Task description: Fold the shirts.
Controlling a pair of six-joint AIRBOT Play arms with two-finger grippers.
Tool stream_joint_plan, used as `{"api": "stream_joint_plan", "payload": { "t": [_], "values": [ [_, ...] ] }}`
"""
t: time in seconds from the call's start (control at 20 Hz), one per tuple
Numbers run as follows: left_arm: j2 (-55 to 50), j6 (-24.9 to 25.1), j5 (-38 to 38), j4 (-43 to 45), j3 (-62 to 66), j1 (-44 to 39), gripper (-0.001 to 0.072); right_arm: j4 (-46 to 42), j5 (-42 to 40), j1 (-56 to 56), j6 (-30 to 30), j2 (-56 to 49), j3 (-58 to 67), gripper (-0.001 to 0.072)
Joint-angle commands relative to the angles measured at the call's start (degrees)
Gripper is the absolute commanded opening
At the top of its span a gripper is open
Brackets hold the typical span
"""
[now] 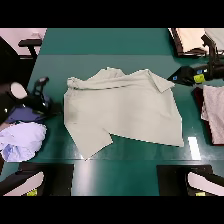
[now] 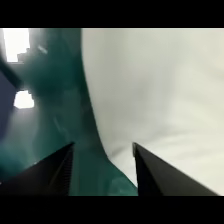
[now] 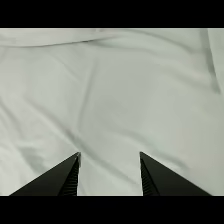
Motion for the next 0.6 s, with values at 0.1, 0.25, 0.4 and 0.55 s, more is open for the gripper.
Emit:
{"api": "stream_joint_plan", "payload": {
  "t": [0.1,0.25,0.4,0.55],
  "values": [
    [1.92,-0.20,6.36,-9.11,-12.90,0.28,0.0430,0.63,-2.23,-0.17,-0.42,8.96,-8.87,0.0431],
    [1.92,1.31,8.94,-13.97,-13.70,0.11,0.0429,0.68,-2.40,-0.17,-0.39,10.97,-8.87,0.0431],
    [1.95,2.14,9.51,-15.63,-13.68,0.11,0.0173,0.09,-0.04,-1.16,-0.37,11.98,-8.87,0.0431],
    [3.17,2.36,7.87,-15.34,-12.28,0.11,0.0025,-2.82,7.21,-6.47,-0.20,12.79,-11.32,0.0432]
  ]
}}
